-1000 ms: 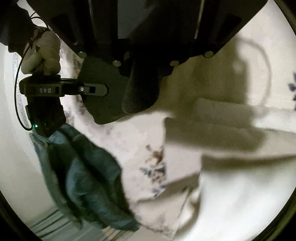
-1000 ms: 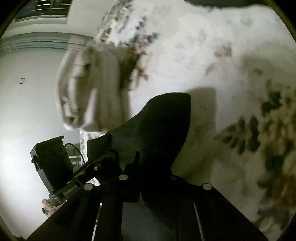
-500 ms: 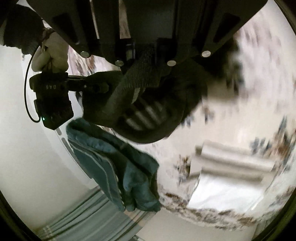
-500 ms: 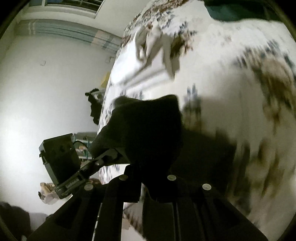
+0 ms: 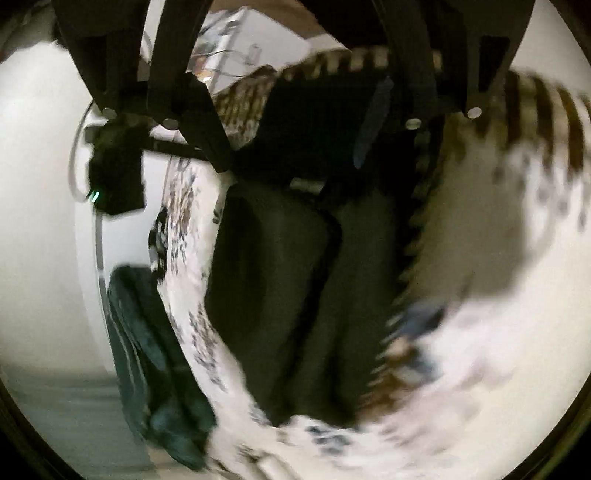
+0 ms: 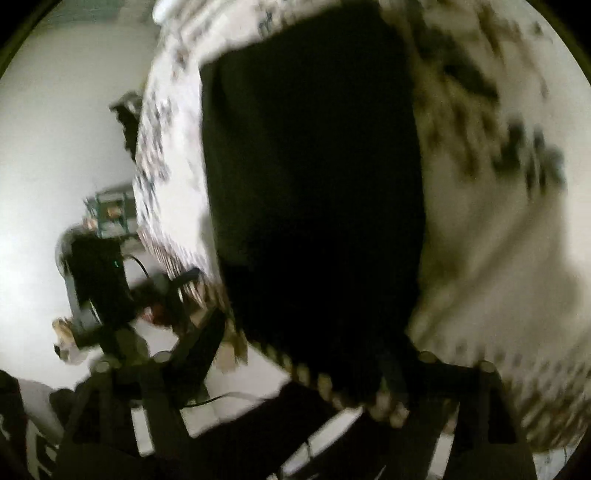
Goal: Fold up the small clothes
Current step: 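Grasp the sweater hem with both tools and fold it toward the collar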
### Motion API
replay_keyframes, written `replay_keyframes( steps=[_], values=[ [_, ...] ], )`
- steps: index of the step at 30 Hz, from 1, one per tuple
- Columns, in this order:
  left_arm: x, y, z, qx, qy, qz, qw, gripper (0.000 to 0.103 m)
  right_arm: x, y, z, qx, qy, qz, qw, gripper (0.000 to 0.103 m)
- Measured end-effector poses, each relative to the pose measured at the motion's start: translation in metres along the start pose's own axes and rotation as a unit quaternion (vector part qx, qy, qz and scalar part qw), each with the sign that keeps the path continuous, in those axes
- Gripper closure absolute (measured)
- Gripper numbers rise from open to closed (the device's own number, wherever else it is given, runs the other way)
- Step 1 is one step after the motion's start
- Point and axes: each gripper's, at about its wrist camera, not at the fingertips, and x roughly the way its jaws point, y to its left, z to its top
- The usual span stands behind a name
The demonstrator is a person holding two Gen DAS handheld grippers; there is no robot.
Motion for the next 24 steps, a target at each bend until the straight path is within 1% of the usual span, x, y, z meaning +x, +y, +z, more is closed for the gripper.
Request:
replay_keyframes(
  steps=[2, 3, 4, 6, 7, 9, 11, 12, 14, 15, 16, 17, 18, 19, 20, 22, 24],
  values=[
    [-0.01, 0.007, -0.006, -0.017, -0.008, 0.007, 0.9998, 0.036, 0.003, -0.004, -0.019, -0.001, 0.019, -0.005, 1.0, 0.023],
    [-0.011, 0.007, -0.004, -0.018, -0.012, 0.007, 0.9997, 0.036, 0.003, -0.006, -0.021, 0.005, 0.017, -0.007, 1.0, 0.023],
    [-0.01, 0.007, -0.001, -0.018, -0.012, 0.012, 0.9997, 0.036, 0.001, -0.013, -0.026, 0.018, 0.011, -0.004, 1.0, 0.023],
    [-0.005, 0.003, 0.013, -0.014, -0.018, 0.02, 0.9995, 0.036, -0.005, -0.031, -0.03, 0.071, -0.019, 0.021, 0.997, 0.023],
    [0.0, 0.0, 0.022, -0.008, -0.021, 0.021, 0.9995, 0.036, -0.008, -0.044, -0.029, 0.113, -0.049, 0.042, 0.992, 0.023],
    [0.015, -0.007, 0.045, 0.005, -0.026, 0.026, 0.9993, 0.036, -0.005, -0.061, -0.027, 0.166, -0.086, 0.07, 0.98, 0.023],
    [0.026, -0.011, 0.064, 0.013, -0.026, 0.025, 0.9992, 0.036, 0.006, -0.078, -0.021, 0.221, -0.119, 0.104, 0.962, 0.023],
    [0.034, -0.014, 0.074, 0.014, -0.028, 0.025, 0.9992, 0.036, 0.014, -0.082, -0.018, 0.236, -0.126, 0.112, 0.957, 0.023],
    [0.052, -0.016, 0.089, 0.023, -0.023, 0.031, 0.999, 0.036, 0.029, -0.083, -0.012, 0.248, -0.127, 0.117, 0.953, 0.023],
    [0.065, -0.018, 0.096, 0.029, -0.016, 0.052, 0.9981, 0.041, 0.036, -0.082, -0.011, 0.251, -0.133, 0.106, 0.953, 0.026],
    [0.065, -0.016, 0.094, 0.038, -0.014, 0.059, 0.9974, 0.049, 0.039, -0.078, -0.01, 0.249, -0.14, 0.094, 0.954, 0.041],
    [0.069, -0.021, 0.095, 0.055, -0.017, 0.076, 0.9954, 0.084, 0.041, -0.074, -0.011, 0.243, -0.143, 0.079, 0.956, 0.068],
    [0.069, -0.024, 0.093, 0.069, -0.017, 0.084, 0.9939, 0.089, 0.043, -0.07, -0.012, 0.24, -0.143, 0.058, 0.958, 0.074],
    [0.065, -0.028, 0.089, 0.079, -0.024, 0.083, 0.9931, 0.089, 0.042, -0.067, -0.016, 0.241, -0.145, 0.048, 0.958, 0.085],
    [0.061, -0.032, 0.085, 0.085, -0.029, 0.078, 0.9929, 0.09, 0.04, -0.066, -0.022, 0.244, -0.15, 0.055, 0.956, 0.094],
    [0.049, -0.038, 0.076, 0.089, -0.04, 0.07, 0.9928, 0.091, 0.034, -0.06, -0.031, 0.241, -0.15, 0.065, 0.957, 0.097],
    [0.031, -0.046, 0.065, 0.081, -0.052, 0.055, 0.9938, 0.092, 0.027, -0.048, -0.042, 0.223, -0.15, 0.064, 0.961, 0.098]
  ],
)
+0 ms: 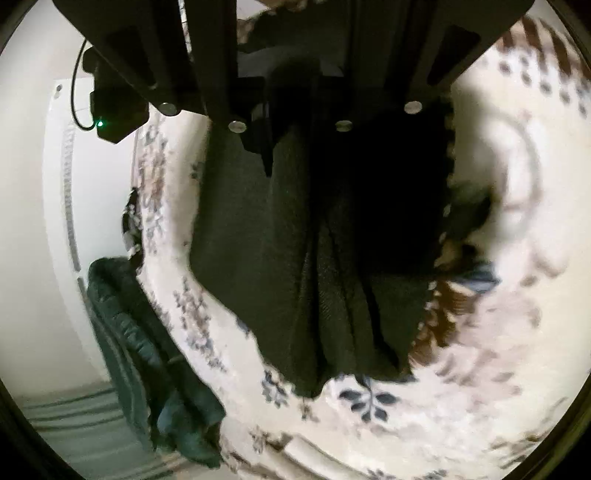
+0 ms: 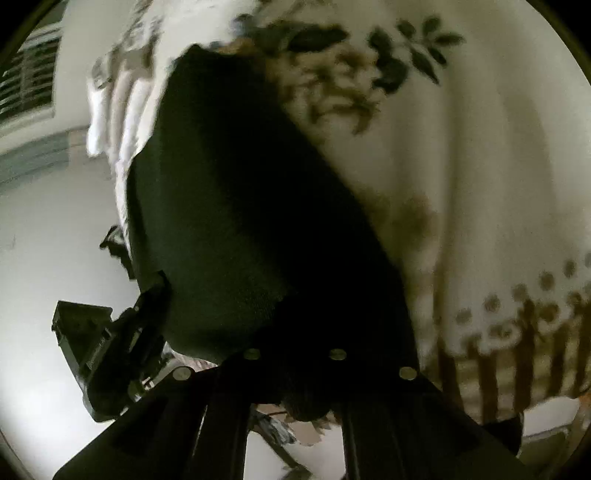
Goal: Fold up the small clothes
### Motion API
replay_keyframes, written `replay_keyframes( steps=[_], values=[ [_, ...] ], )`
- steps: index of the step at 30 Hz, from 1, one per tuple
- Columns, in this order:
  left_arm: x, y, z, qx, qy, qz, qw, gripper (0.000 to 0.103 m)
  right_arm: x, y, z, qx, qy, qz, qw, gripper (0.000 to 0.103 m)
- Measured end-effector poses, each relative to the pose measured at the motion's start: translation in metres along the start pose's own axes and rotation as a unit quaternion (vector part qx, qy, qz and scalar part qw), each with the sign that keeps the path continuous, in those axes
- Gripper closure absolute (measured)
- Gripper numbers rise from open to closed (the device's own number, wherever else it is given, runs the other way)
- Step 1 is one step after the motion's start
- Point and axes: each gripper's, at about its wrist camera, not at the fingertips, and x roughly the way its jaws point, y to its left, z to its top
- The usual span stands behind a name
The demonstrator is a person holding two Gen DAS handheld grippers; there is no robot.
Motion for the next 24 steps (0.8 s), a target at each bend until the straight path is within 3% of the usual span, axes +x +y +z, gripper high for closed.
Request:
replay_keyframes(
  steps=[6, 9, 13, 14, 15, 16, 18, 19, 20, 24],
  values=[
    [-0.042, -0.012, -0.03, -0.016, -0.014, -0.008, 0.9997, 0.092, -0.031, 0.009, -0.045, -0.029, 0.029, -0.008, 0.999, 0.099],
    [-0.029, 0.008, -0.048, -0.03, 0.005, 0.015, 0.9994, 0.092, -0.021, -0.008, -0.054, -0.016, 0.045, -0.031, 0.998, 0.099],
    [-0.002, 0.047, -0.062, -0.079, 0.051, 0.032, 0.995, 0.086, 0.001, -0.03, -0.04, -0.003, 0.063, -0.077, 0.995, 0.097],
    [0.0, 0.052, -0.061, -0.085, 0.058, 0.033, 0.9941, 0.072, 0.003, -0.029, -0.033, -0.009, 0.063, -0.093, 0.994, 0.094],
    [-0.002, 0.056, -0.06, -0.094, 0.06, 0.035, 0.9932, 0.05, 0.003, -0.026, -0.027, -0.014, 0.066, -0.099, 0.993, 0.093],
    [-0.006, 0.056, -0.059, -0.097, 0.055, 0.035, 0.9931, 0.044, 0.003, -0.022, -0.021, -0.018, 0.067, -0.099, 0.993, 0.087],
    [-0.021, 0.056, -0.05, -0.101, 0.036, 0.028, 0.9938, 0.04, -0.005, -0.013, -0.012, -0.028, 0.057, -0.091, 0.994, 0.062],
    [-0.027, 0.054, -0.045, -0.098, 0.032, 0.027, 0.9944, 0.04, -0.01, -0.01, -0.008, -0.033, 0.048, -0.086, 0.995, 0.043],
    [-0.033, 0.051, -0.036, -0.09, 0.024, 0.03, 0.9952, 0.04, -0.016, -0.006, -0.003, -0.034, 0.037, -0.082, 0.995, 0.038],
    [-0.042, 0.024, 0.019, -0.015, -0.011, 0.067, 0.9976, 0.039, -0.029, 0.013, 0.033, -0.027, -0.006, -0.06, 0.998, 0.038]
  ],
)
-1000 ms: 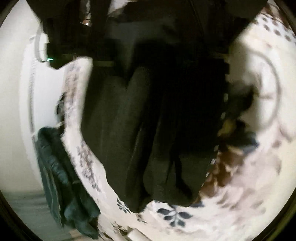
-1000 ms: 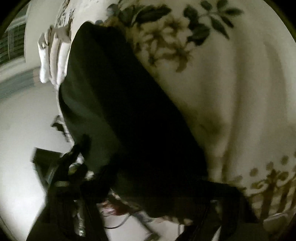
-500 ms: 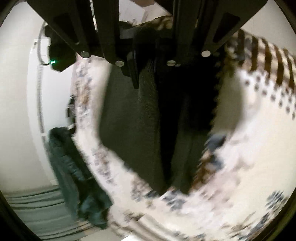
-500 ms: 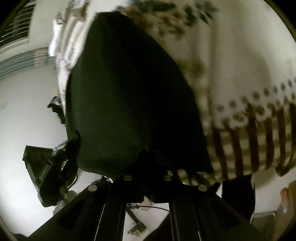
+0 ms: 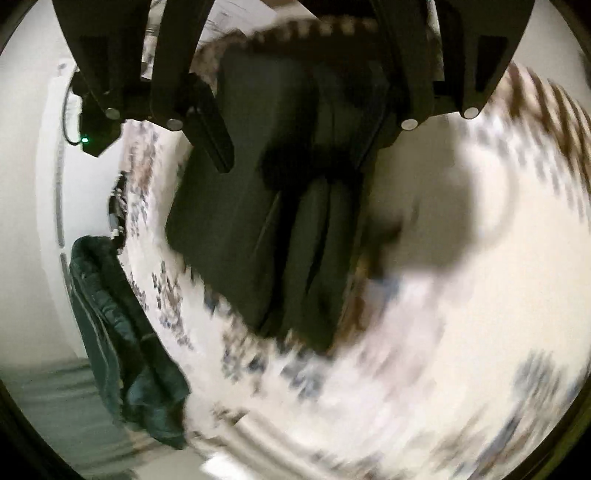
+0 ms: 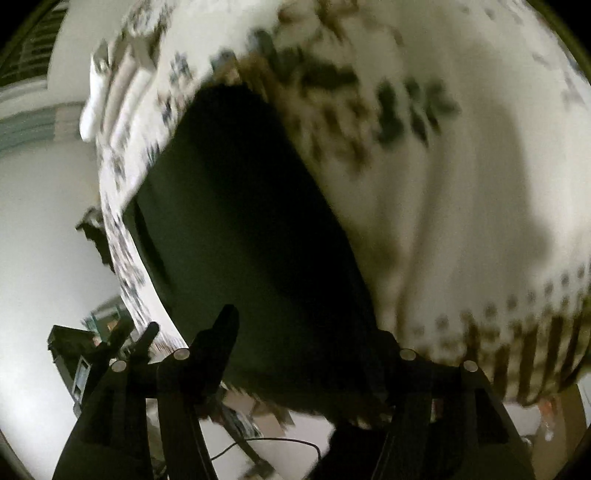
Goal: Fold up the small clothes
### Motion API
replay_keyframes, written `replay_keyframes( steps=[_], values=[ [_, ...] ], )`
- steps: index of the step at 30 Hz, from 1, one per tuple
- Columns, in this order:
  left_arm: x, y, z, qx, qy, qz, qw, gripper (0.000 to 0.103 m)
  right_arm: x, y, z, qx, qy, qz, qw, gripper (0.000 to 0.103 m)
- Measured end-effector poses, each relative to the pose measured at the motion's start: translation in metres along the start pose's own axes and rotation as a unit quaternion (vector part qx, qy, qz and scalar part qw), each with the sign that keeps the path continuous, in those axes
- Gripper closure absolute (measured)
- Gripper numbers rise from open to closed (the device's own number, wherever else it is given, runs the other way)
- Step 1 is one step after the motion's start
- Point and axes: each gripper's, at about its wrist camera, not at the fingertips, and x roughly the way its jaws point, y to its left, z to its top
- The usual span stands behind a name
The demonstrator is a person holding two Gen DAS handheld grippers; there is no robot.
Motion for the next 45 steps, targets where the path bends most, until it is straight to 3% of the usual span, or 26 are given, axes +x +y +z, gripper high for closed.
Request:
replay_keyframes(
  steps=[4, 8, 11, 13, 14, 15, 17, 23, 25, 26, 27, 28, 29, 30, 33, 36, 38, 39, 40, 42, 45],
  values=[
    [0.022, -0.036, 0.062, 0.047, -0.005, 0.014, 0.9988, 0.039, -0.007, 0.024, 0.049, 0.014, -0.047, 0.013, 0.999, 0.038],
    [0.066, -0.066, 0.105, 0.095, 0.042, 0.03, 0.9942, 0.039, 0.003, 0.043, 0.087, 0.015, -0.066, 0.015, 0.998, 0.038],
    [0.107, -0.077, 0.121, 0.141, 0.084, 0.096, 0.9818, 0.042, 0.028, 0.064, 0.114, 0.02, -0.053, 0.011, 0.998, 0.038],
    [0.117, -0.078, 0.12, 0.179, 0.082, 0.123, 0.9727, 0.062, 0.038, 0.069, 0.128, 0.018, -0.043, 0.0, 0.999, 0.041],
    [0.115, -0.076, 0.119, 0.191, 0.076, 0.121, 0.9712, 0.088, 0.039, 0.071, 0.132, 0.014, -0.043, -0.006, 0.999, 0.064],
    [0.107, -0.07, 0.12, 0.189, 0.068, 0.103, 0.9741, 0.09, 0.038, 0.074, 0.132, 0.007, -0.051, -0.006, 0.999, 0.074],
    [0.096, -0.054, 0.123, 0.162, 0.062, 0.075, 0.982, 0.091, 0.037, 0.08, 0.13, 0.005, -0.055, -0.017, 0.998, 0.081],
    [0.067, -0.004, 0.124, 0.048, 0.037, 0.026, 0.9978, 0.094, 0.029, 0.078, 0.121, 0.032, -0.053, -0.021, 0.998, 0.084],
    [0.048, 0.016, 0.125, -0.02, 0.021, -0.01, 0.9995, 0.094, 0.025, 0.076, 0.122, 0.027, -0.045, -0.024, 0.998, 0.082],
    [0.04, 0.028, 0.125, -0.056, 0.01, -0.035, 0.9977, 0.092, 0.024, 0.074, 0.125, 0.03, -0.035, -0.01, 0.999, 0.076],
    [0.034, 0.037, 0.126, -0.083, 0.004, -0.066, 0.9944, 0.084, 0.023, 0.071, 0.128, 0.036, -0.025, 0.005, 0.999, 0.073],
    [0.034, 0.038, 0.13, -0.087, 0.011, -0.074, 0.9934, 0.075, 0.022, 0.068, 0.131, 0.039, -0.023, 0.01, 0.999, 0.064],
    [0.036, 0.036, 0.135, -0.082, 0.018, -0.074, 0.9937, 0.052, 0.02, 0.066, 0.137, 0.041, -0.026, 0.015, 0.999, 0.051],
    [0.041, 0.031, 0.141, -0.071, 0.021, -0.072, 0.9947, 0.038, 0.019, 0.064, 0.144, 0.044, -0.033, 0.017, 0.998, 0.048],
    [0.079, 0.01, 0.162, -0.042, 0.068, -0.072, 0.9942, 0.038, 0.029, 0.06, 0.166, 0.059, -0.021, 0.029, 0.998, 0.047],
    [0.12, -0.013, 0.175, -0.001, 0.119, -0.038, 0.9922, 0.039, 0.048, 0.058, 0.181, 0.069, 0.008, 0.02, 0.997, 0.046],
    [0.141, -0.028, 0.174, 0.044, 0.144, -0.005, 0.9886, 0.045, 0.057, 0.061, 0.19, 0.06, 0.019, -0.005, 0.998, 0.046],
    [0.145, -0.033, 0.172, 0.065, 0.147, 0.008, 0.987, 0.07, 0.06, 0.062, 0.192, 0.056, 0.025, -0.015, 0.998, 0.046],
    [0.151, -0.04, 0.168, 0.092, 0.157, 0.024, 0.9831, 0.08, 0.063, 0.063, 0.194, 0.053, 0.031, -0.023, 0.998, 0.046],
    [0.146, -0.046, 0.162, 0.129, 0.145, 0.035, 0.9803, 0.088, 0.064, 0.065, 0.195, 0.045, 0.033, -0.034, 0.998, 0.059],
    [0.126, -0.041, 0.159, 0.129, 0.118, 0.037, 0.9838, 0.092, 0.058, 0.069, 0.19, 0.034, 0.012, -0.04, 0.999, 0.07]
  ],
)
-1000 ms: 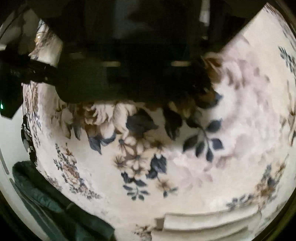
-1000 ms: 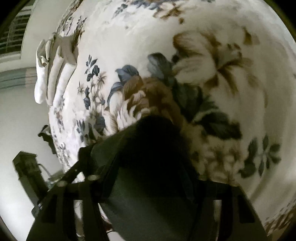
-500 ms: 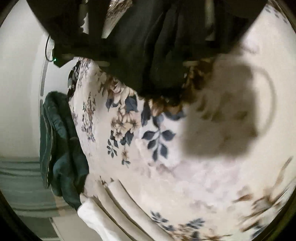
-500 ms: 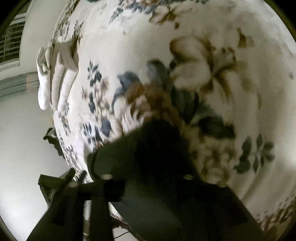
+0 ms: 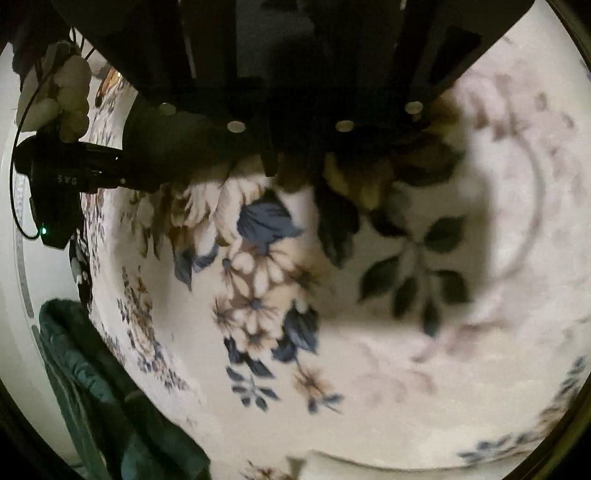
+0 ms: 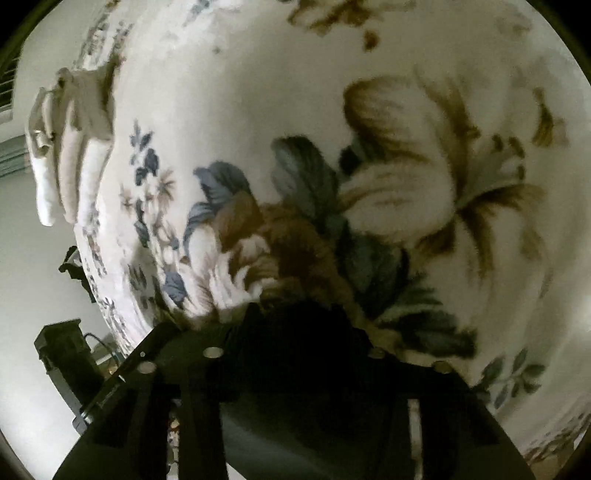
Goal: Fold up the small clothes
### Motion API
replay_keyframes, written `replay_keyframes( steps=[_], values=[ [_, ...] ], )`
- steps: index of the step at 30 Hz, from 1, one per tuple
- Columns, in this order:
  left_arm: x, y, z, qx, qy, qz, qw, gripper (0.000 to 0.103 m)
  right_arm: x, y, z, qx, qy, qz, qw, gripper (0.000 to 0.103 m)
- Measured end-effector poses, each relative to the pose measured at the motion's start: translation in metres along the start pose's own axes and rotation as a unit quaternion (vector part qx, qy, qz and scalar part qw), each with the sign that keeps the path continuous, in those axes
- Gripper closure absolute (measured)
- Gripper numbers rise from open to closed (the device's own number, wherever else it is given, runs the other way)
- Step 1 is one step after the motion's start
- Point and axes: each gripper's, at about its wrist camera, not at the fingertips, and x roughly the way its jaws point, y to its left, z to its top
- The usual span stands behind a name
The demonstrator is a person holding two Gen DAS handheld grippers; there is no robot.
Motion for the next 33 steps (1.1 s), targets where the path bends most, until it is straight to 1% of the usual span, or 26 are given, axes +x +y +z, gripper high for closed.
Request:
replay_keyframes(
  steps=[4, 6, 7, 8, 9, 10, 11, 13, 14, 15, 16, 17, 18, 19, 21, 22, 23, 24, 25, 26, 27, 29, 30, 31, 32, 33],
  values=[
    [-0.014, 0.023, -0.015, -0.047, -0.028, -0.024, 0.9982, 0.093, -0.015, -0.003, -0.013, 0.018, -0.032, 0.021, 0.999, 0.077],
    [-0.017, 0.041, -0.023, -0.09, -0.037, -0.051, 0.9939, 0.096, -0.019, -0.008, -0.016, 0.032, -0.04, 0.033, 0.998, 0.078],
    [-0.019, 0.051, -0.027, -0.115, -0.043, -0.064, 0.9904, 0.1, -0.021, -0.01, -0.017, 0.037, -0.042, 0.037, 0.998, 0.078],
    [-0.022, 0.061, -0.031, -0.143, -0.054, -0.064, 0.9861, 0.102, -0.023, -0.015, -0.018, 0.044, -0.049, 0.03, 0.997, 0.078],
    [-0.026, 0.081, -0.038, -0.178, -0.063, -0.08, 0.9787, 0.102, -0.023, -0.018, -0.018, 0.045, -0.049, 0.03, 0.997, 0.078],
    [-0.029, 0.092, -0.042, -0.193, -0.067, -0.089, 0.9748, 0.102, -0.021, -0.023, -0.017, 0.05, -0.044, 0.039, 0.997, 0.078],
    [-0.032, 0.099, -0.046, -0.2, -0.073, -0.1, 0.972, 0.102, -0.02, -0.023, -0.017, 0.047, -0.039, 0.042, 0.997, 0.078],
    [-0.038, 0.104, -0.05, -0.195, -0.066, -0.101, 0.9733, 0.101, -0.02, -0.016, -0.013, 0.026, -0.032, 0.032, 0.999, 0.075],
    [-0.039, 0.103, -0.049, -0.19, -0.06, -0.095, 0.9754, 0.096, -0.019, -0.013, -0.012, 0.017, -0.027, 0.027, 0.999, 0.072],
    [-0.043, 0.1, -0.05, -0.181, -0.054, -0.077, 0.979, 0.087, -0.019, -0.01, -0.011, 0.007, -0.02, 0.021, 1.0, 0.07],
    [-0.047, 0.095, -0.052, -0.164, -0.053, -0.047, 0.9839, 0.083, -0.019, -0.007, -0.01, -0.002, -0.016, 0.016, 1.0, 0.07],
    [-0.054, 0.092, -0.059, -0.146, -0.054, -0.009, 0.9877, 0.074, -0.02, -0.004, -0.009, -0.011, -0.014, 0.007, 1.0, 0.068],
    [-0.057, 0.089, -0.066, -0.14, -0.055, 0.006, 0.9887, 0.068, -0.021, -0.002, -0.01, -0.019, -0.014, 0.002, 1.0, 0.067],
    [-0.057, 0.088, -0.075, -0.135, -0.053, 0.027, 0.989, 0.065, -0.021, 0.001, -0.011, -0.028, -0.011, -0.004, 1.0, 0.065],
    [-0.049, 0.096, -0.095, -0.137, -0.038, 0.059, 0.9881, 0.044, -0.017, 0.006, -0.012, -0.035, -0.002, -0.009, 0.999, 0.057],
    [-0.039, 0.104, -0.103, -0.141, -0.028, 0.075, 0.9867, 0.044, -0.016, 0.007, -0.013, -0.037, 0.0, -0.009, 0.999, 0.052],
    [-0.03, 0.11, -0.107, -0.147, -0.024, 0.075, 0.986, 0.044, -0.013, 0.008, -0.013, -0.039, 0.004, -0.013, 0.999, 0.051],
    [-0.021, 0.116, -0.11, -0.15, -0.031, 0.068, 0.9858, 0.039, -0.011, 0.009, -0.013, -0.041, 0.005, -0.017, 0.999, 0.051],
    [-0.019, 0.118, -0.11, -0.151, -0.045, 0.056, 0.9859, 0.03, -0.009, 0.01, -0.013, -0.042, 0.004, -0.019, 0.999, 0.051],
    [-0.017, 0.119, -0.108, -0.157, -0.057, 0.026, 0.9856, 0.0, -0.008, 0.011, -0.013, -0.042, 0.004, -0.021, 0.999, 0.05],
    [-0.014, 0.12, -0.105, -0.169, -0.069, -0.002, 0.9832, 0.0, -0.008, 0.012, -0.013, -0.043, 0.004, -0.022, 0.999, 0.05],
    [-0.01, 0.121, -0.101, -0.198, -0.072, 0.013, 0.9774, 0.0, -0.006, 0.012, -0.013, -0.045, 0.001, -0.025, 0.999, 0.048],
    [-0.009, 0.121, -0.101, -0.218, -0.082, 0.025, 0.9721, 0.0, -0.005, 0.012, -0.013, -0.045, 0.0, -0.026, 0.999, 0.047],
    [-0.009, 0.12, -0.102, -0.229, -0.089, 0.033, 0.9689, 0.0, -0.005, 0.011, -0.013, -0.043, 0.0, -0.026, 0.999, 0.046],
    [-0.007, 0.119, -0.101, -0.24, -0.09, 0.042, 0.9657, 0.0, -0.004, 0.01, -0.014, -0.042, -0.001, -0.025, 0.999, 0.046],
    [-0.006, 0.117, -0.098, -0.245, -0.082, 0.05, 0.9648, 0.0, -0.004, 0.009, -0.014, -0.039, 0.0, -0.023, 0.999, 0.046]
  ],
)
